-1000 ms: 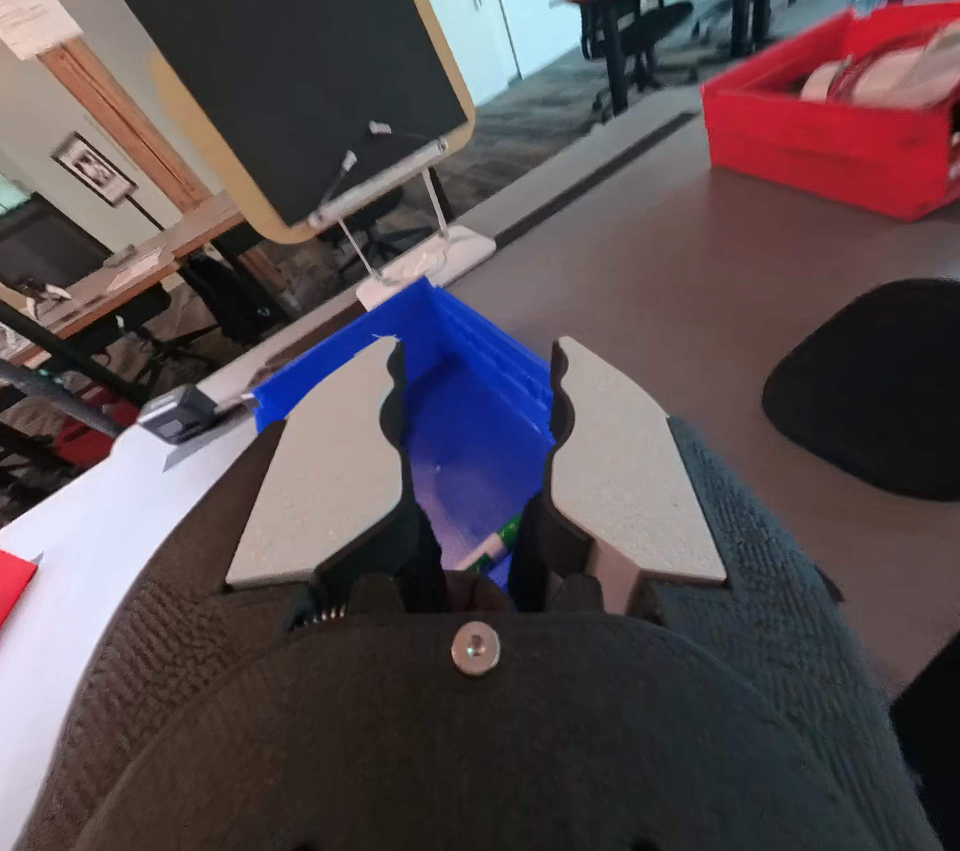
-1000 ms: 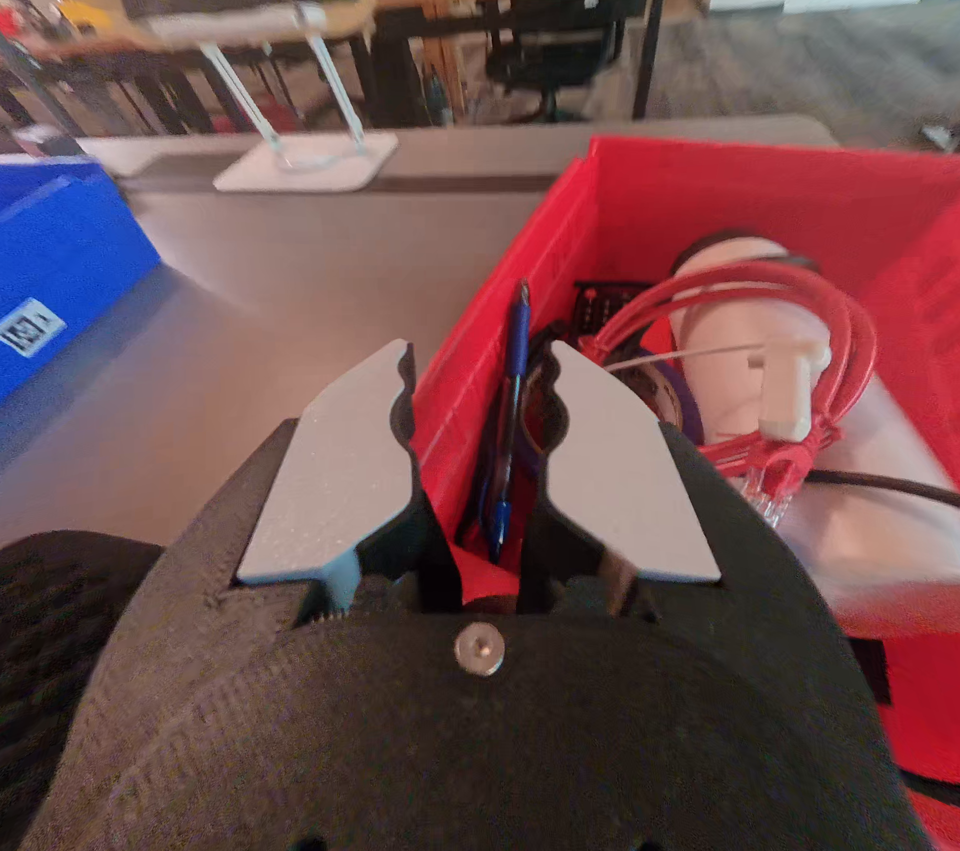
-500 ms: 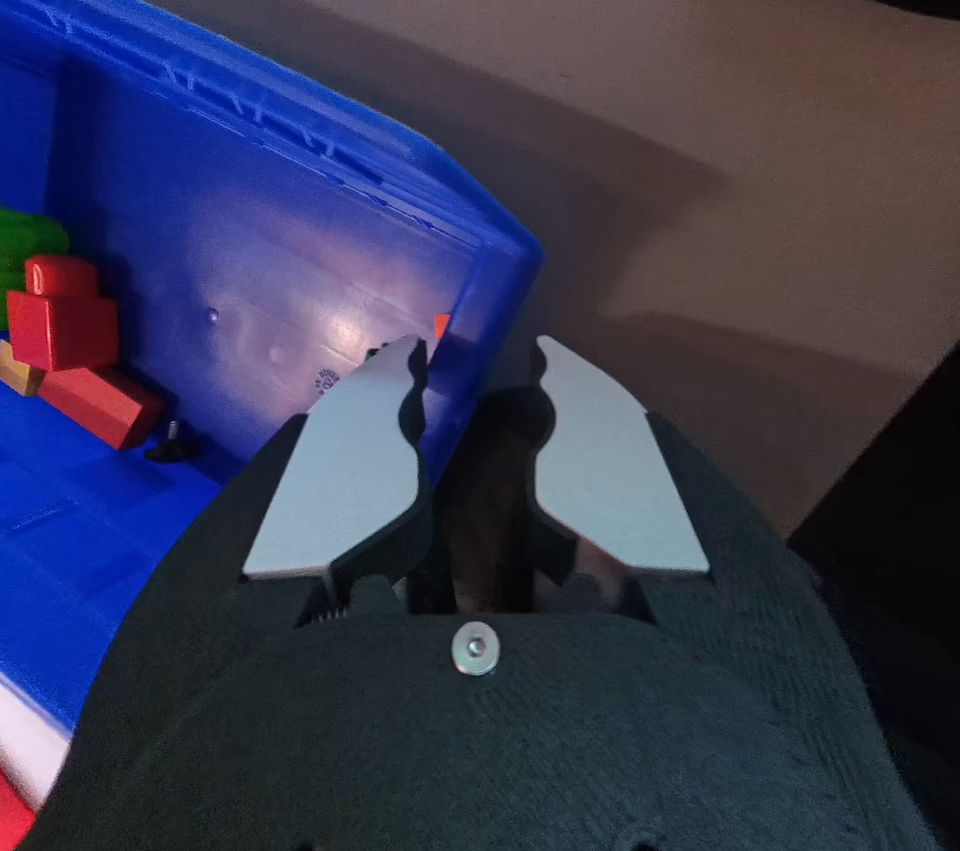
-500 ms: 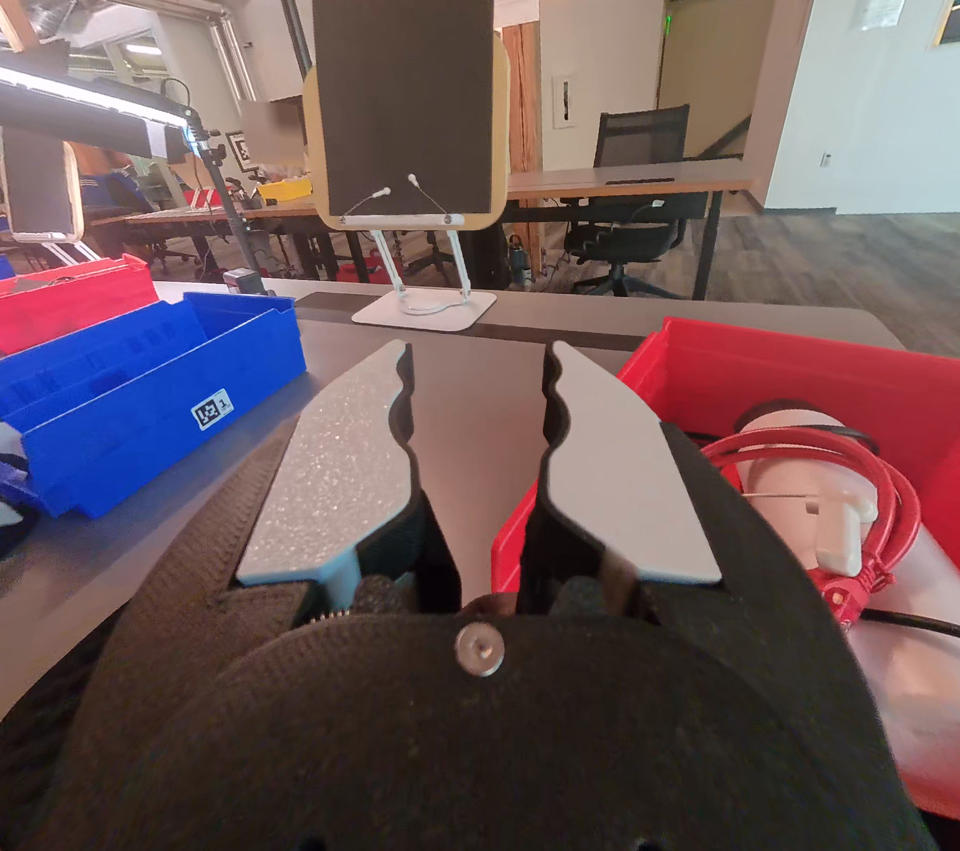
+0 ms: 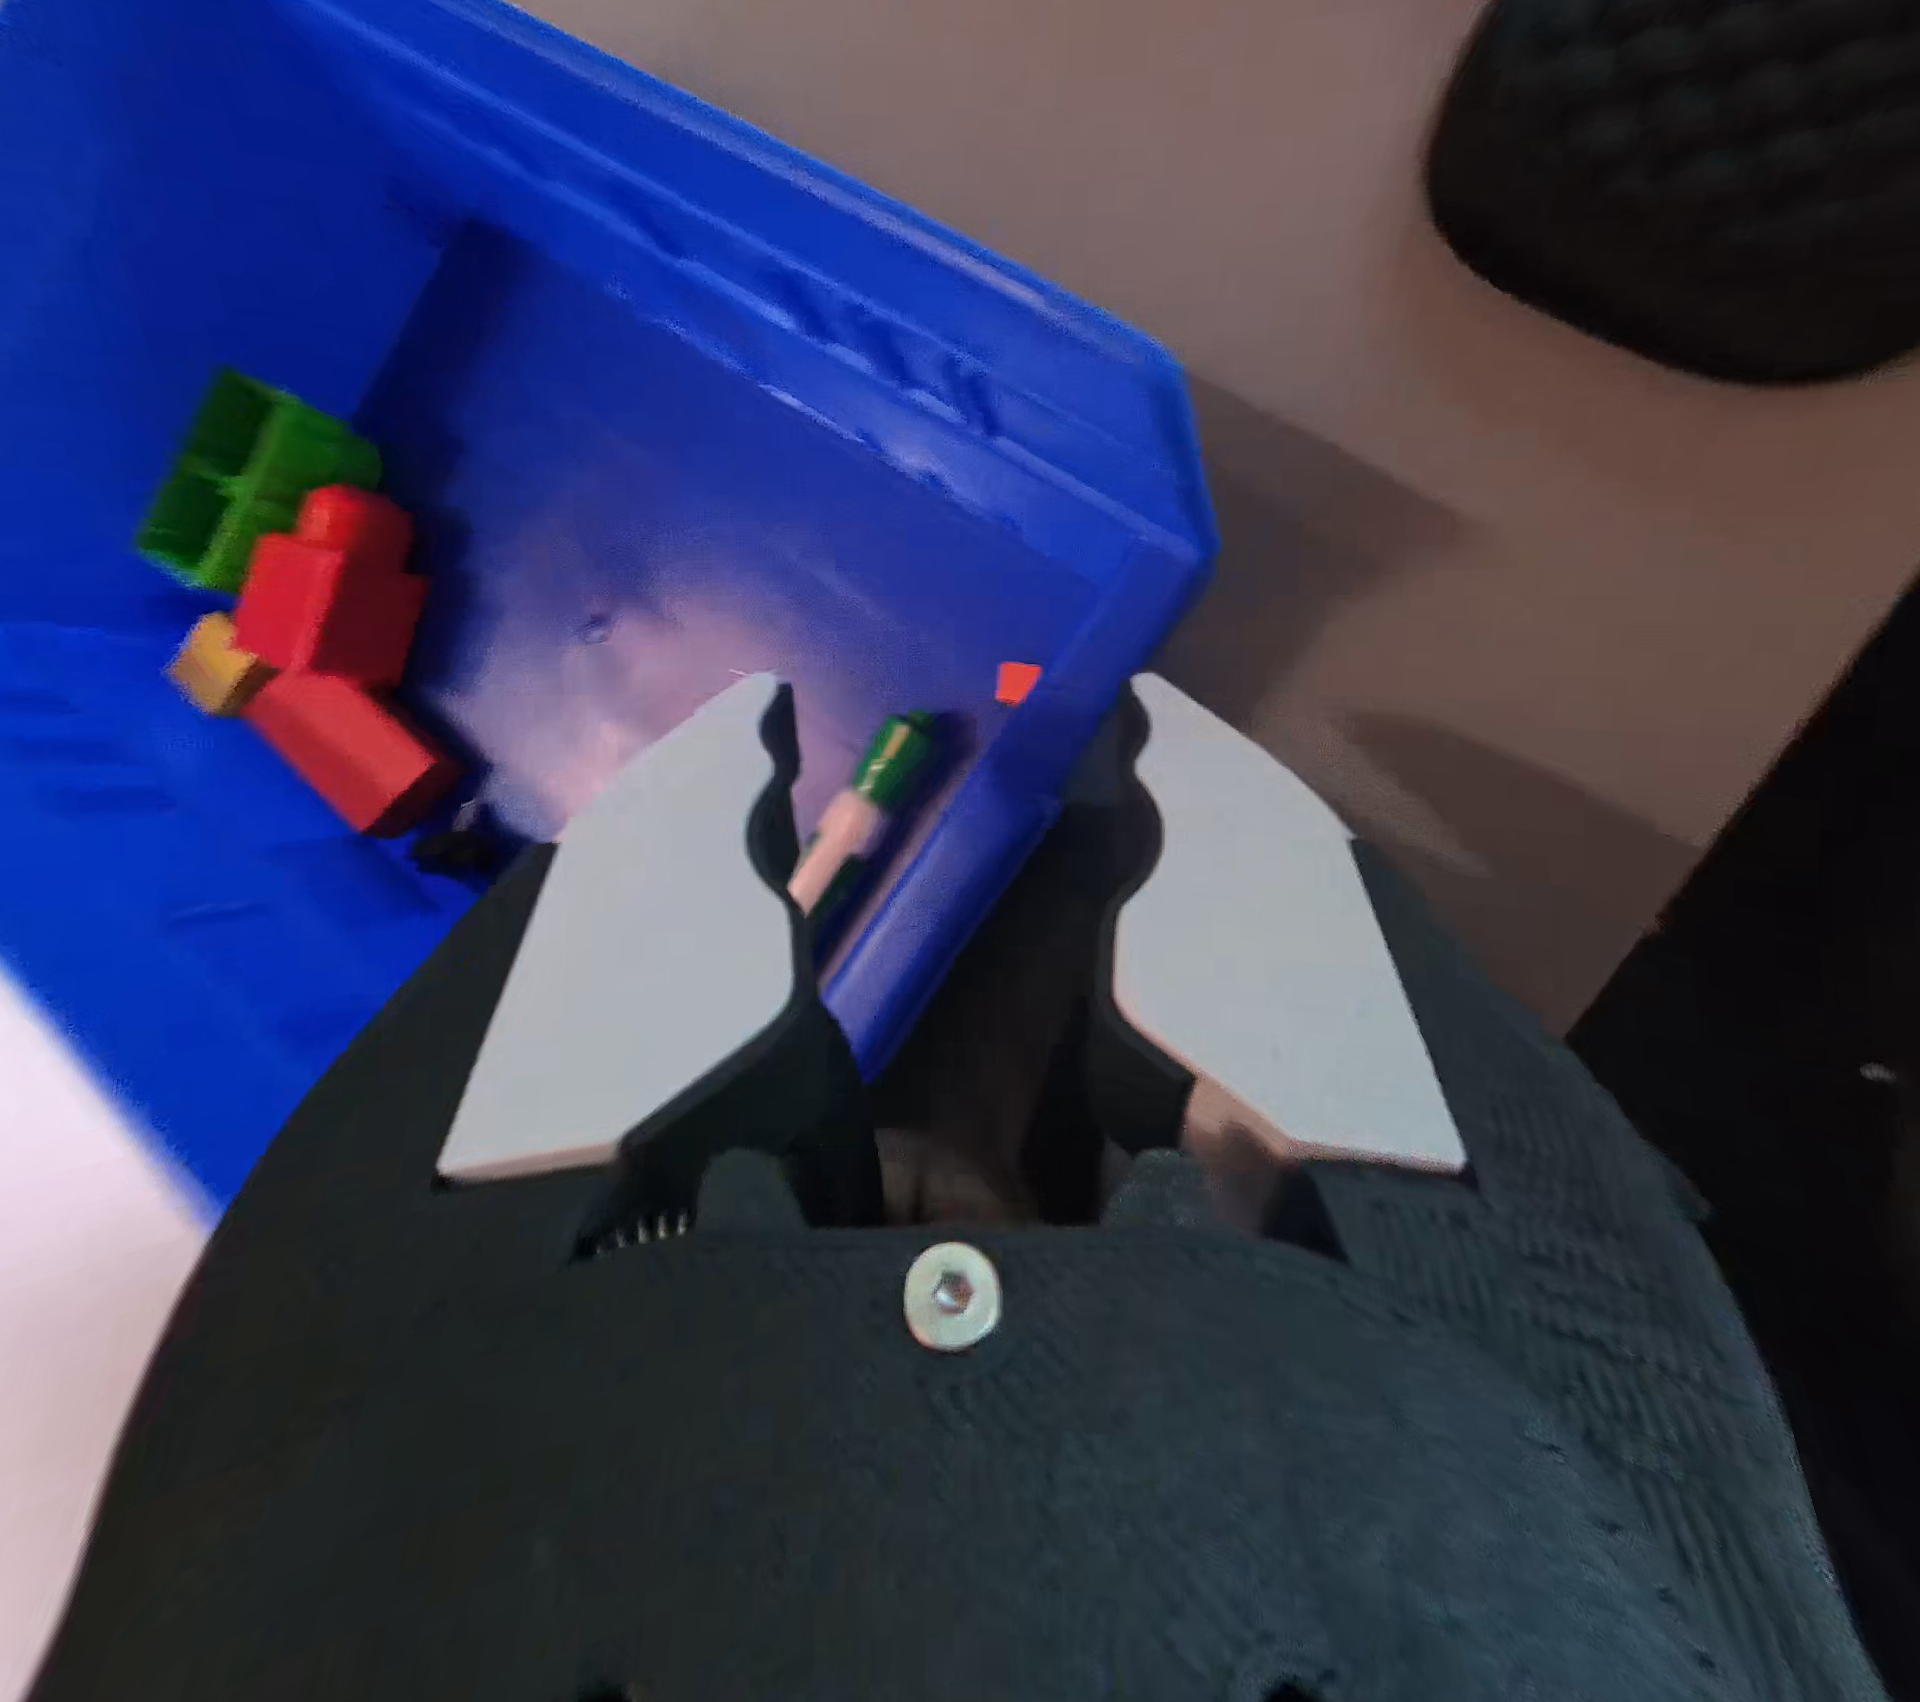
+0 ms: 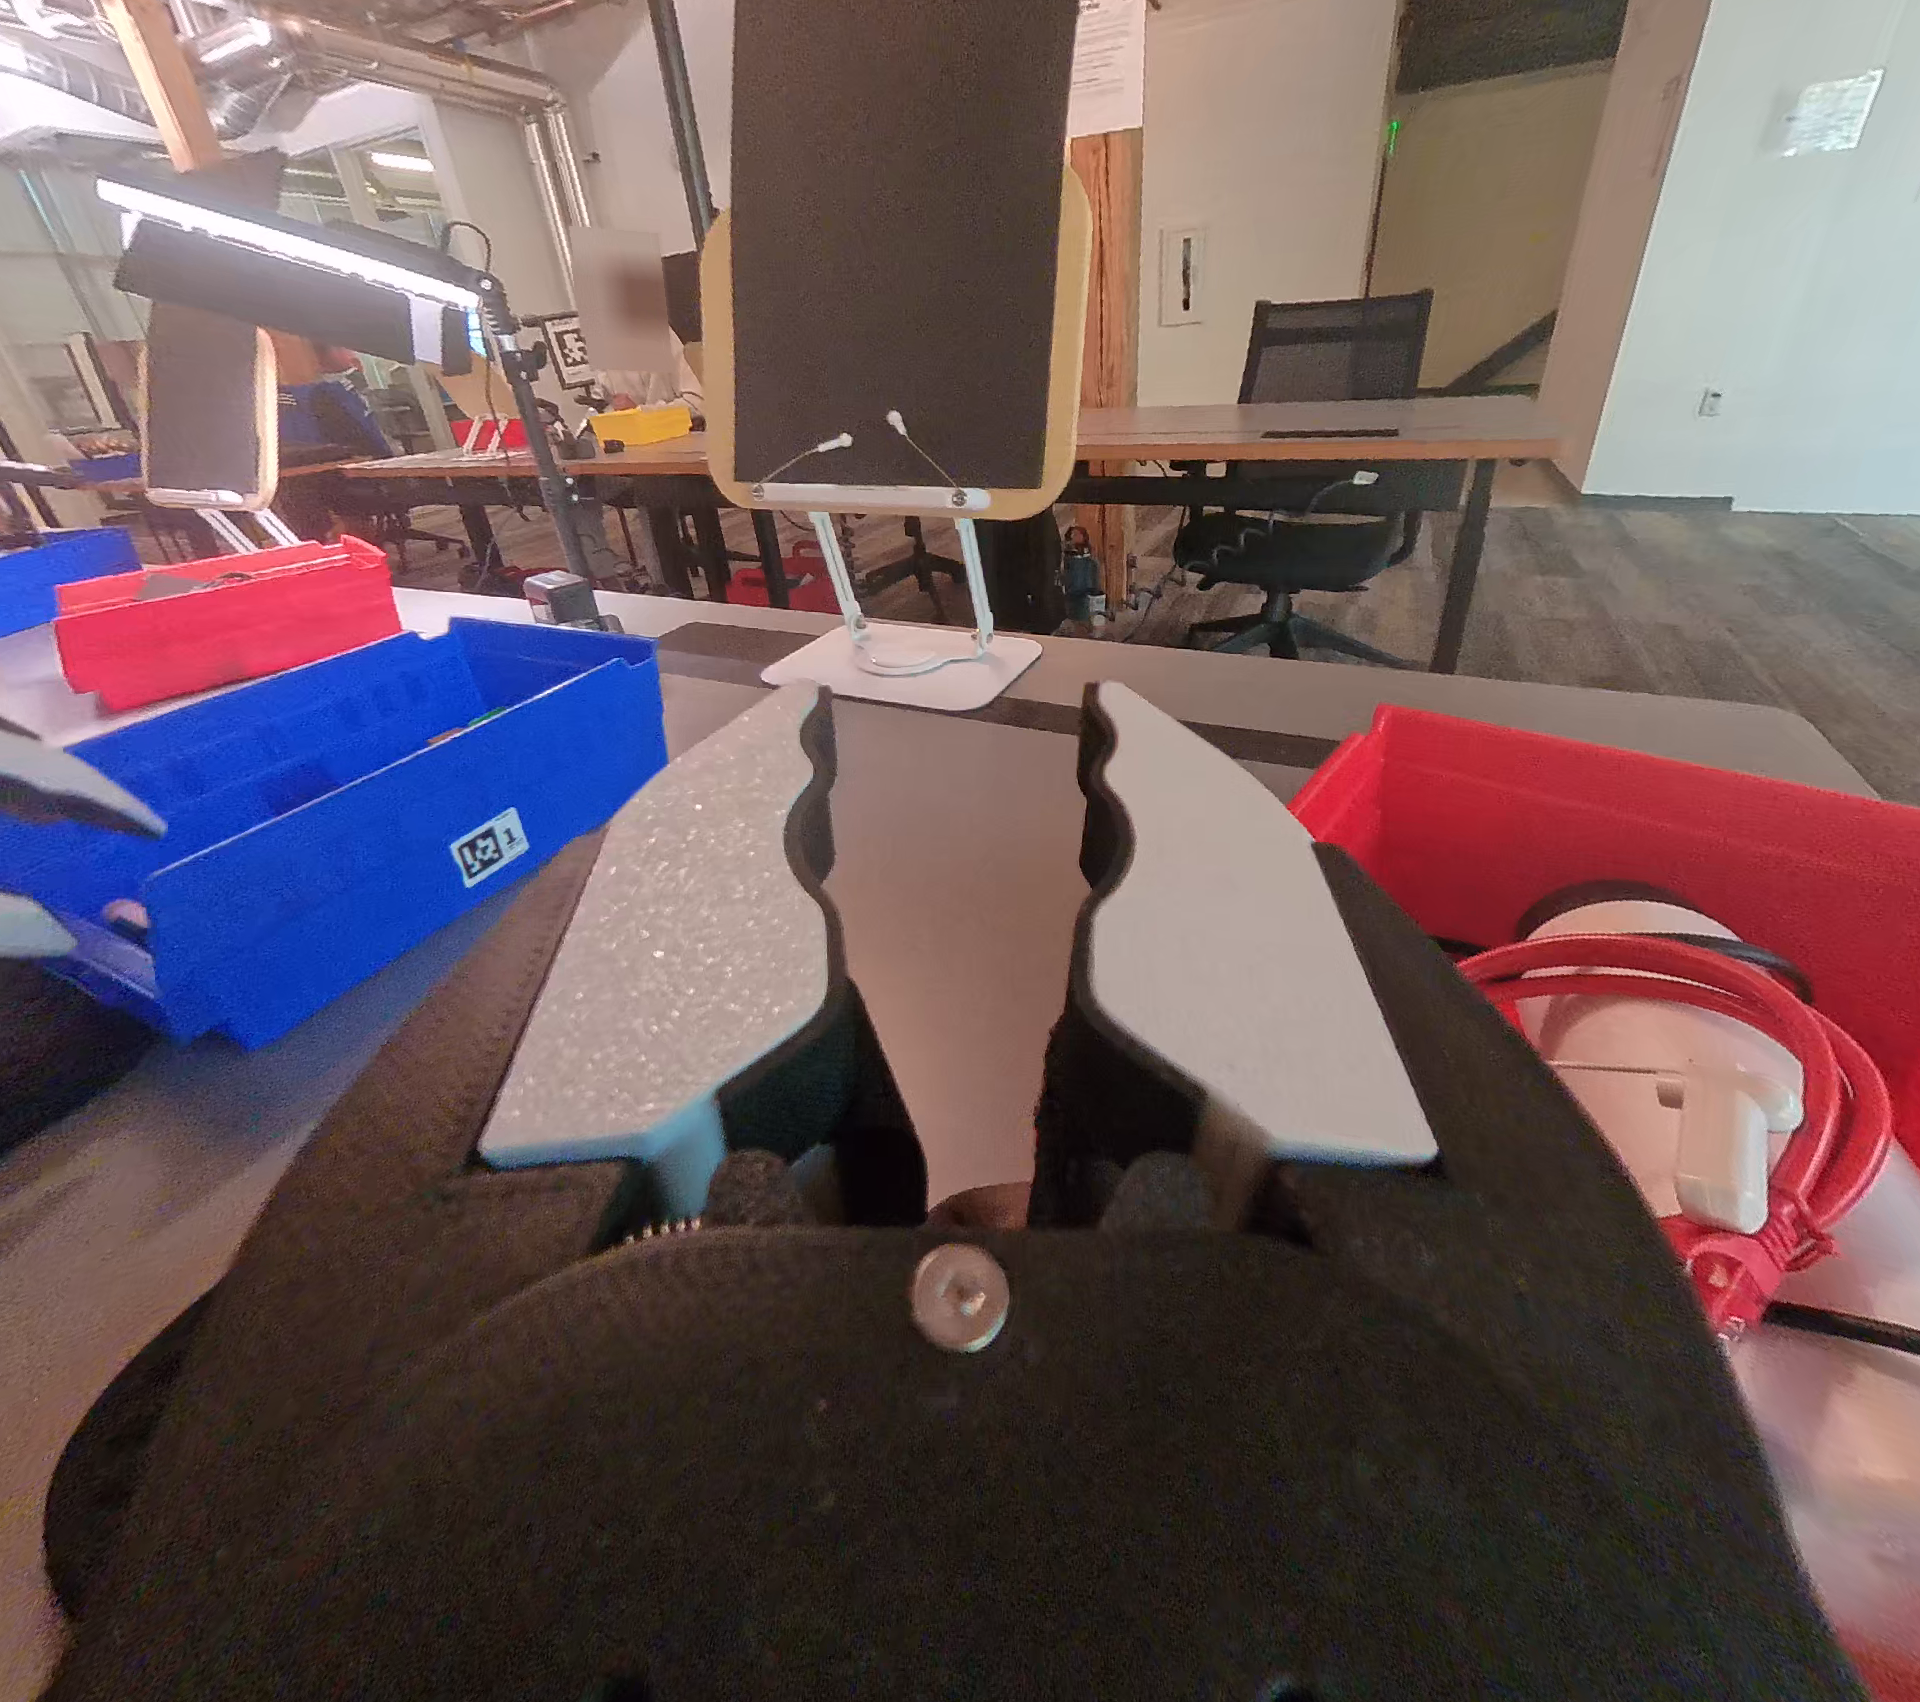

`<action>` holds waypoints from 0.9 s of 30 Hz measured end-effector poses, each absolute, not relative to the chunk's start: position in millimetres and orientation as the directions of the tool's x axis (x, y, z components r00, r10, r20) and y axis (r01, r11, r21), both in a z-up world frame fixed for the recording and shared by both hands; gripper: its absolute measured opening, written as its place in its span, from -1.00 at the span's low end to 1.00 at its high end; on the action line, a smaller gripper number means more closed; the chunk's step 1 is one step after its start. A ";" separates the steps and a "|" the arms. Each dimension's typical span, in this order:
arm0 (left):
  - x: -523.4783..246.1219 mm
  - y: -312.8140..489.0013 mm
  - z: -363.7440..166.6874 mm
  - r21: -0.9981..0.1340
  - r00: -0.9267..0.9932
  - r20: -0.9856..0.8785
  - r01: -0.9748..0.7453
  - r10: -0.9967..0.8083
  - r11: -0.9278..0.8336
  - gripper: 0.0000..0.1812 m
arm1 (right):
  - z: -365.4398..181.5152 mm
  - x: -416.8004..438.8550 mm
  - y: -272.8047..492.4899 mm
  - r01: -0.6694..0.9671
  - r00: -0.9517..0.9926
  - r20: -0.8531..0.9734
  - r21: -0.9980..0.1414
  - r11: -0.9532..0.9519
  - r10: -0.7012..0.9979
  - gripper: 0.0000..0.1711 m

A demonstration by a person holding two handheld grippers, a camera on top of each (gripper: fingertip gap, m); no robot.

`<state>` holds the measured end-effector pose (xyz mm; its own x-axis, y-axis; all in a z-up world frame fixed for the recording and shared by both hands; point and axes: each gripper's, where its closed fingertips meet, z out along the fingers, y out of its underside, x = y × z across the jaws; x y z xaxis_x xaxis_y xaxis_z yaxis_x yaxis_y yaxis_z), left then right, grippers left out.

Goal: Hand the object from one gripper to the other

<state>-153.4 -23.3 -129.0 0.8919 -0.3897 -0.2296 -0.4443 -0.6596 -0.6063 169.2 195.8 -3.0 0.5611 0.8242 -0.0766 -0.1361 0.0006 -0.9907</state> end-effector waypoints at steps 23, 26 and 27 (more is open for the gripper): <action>-320.1 101.2 -181.4 -0.185 0.935 -0.246 -0.303 -0.255 -0.935 -0.21 | 26.0 170.6 164.2 -0.166 0.517 0.056 -0.972 0.164 0.854 -0.54; -327.1 97.4 -190.4 -0.140 0.937 -0.249 -0.286 -0.246 -0.948 -0.24 | 26.7 170.3 163.5 -0.165 0.516 0.062 -0.971 0.170 0.855 -0.55; -327.1 95.9 -192.2 -0.123 0.933 -0.253 -0.293 -0.255 -0.948 -0.28 | 27.0 170.6 163.5 -0.166 0.517 0.063 -0.971 0.172 0.854 -0.55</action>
<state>-327.1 95.9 -192.2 0.9333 -0.2553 -0.2525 -0.2926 -0.9483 -0.1229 170.6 163.5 27.0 0.5168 0.8537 0.0634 -0.1655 0.1723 -0.9710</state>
